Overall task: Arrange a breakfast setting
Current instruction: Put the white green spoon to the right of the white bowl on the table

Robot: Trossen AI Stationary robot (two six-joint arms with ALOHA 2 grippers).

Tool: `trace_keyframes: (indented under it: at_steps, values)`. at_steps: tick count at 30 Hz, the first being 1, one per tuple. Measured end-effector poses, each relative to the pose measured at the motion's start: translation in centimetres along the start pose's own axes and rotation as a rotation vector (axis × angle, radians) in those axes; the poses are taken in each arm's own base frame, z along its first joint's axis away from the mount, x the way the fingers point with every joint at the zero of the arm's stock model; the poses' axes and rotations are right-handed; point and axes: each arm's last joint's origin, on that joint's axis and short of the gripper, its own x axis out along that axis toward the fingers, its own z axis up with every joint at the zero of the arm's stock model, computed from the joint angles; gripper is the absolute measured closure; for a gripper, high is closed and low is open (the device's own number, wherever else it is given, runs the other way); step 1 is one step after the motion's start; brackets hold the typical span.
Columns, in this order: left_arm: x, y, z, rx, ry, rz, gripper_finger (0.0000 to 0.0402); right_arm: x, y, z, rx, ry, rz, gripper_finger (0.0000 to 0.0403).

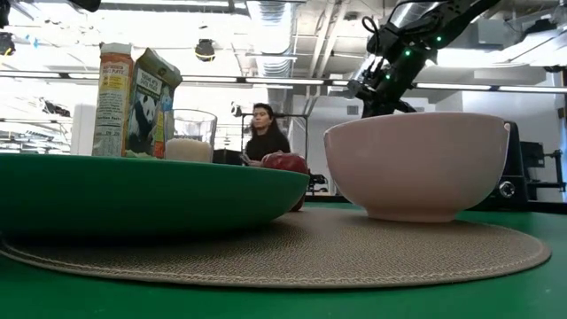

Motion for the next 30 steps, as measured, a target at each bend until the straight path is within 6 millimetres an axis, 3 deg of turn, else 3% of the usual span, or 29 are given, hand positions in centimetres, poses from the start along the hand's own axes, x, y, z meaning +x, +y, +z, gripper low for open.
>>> trace_keyframes:
  at_steps: [10,18,30]
  values:
    - [0.0,0.0,0.0,0.002,0.001,-0.003,0.0003,0.0,0.3,-0.1,-0.032,0.006,0.000,0.0382]
    - [0.0,0.0,0.0,0.003,0.000,-0.003,0.0003,-0.1,0.5,-0.2,-0.036,0.006,0.004,0.0380]
    - [0.0,0.0,0.0,0.010,0.000,-0.002,0.0003,-0.4,2.4,-0.3,-0.067,-0.034,0.051,0.0381]
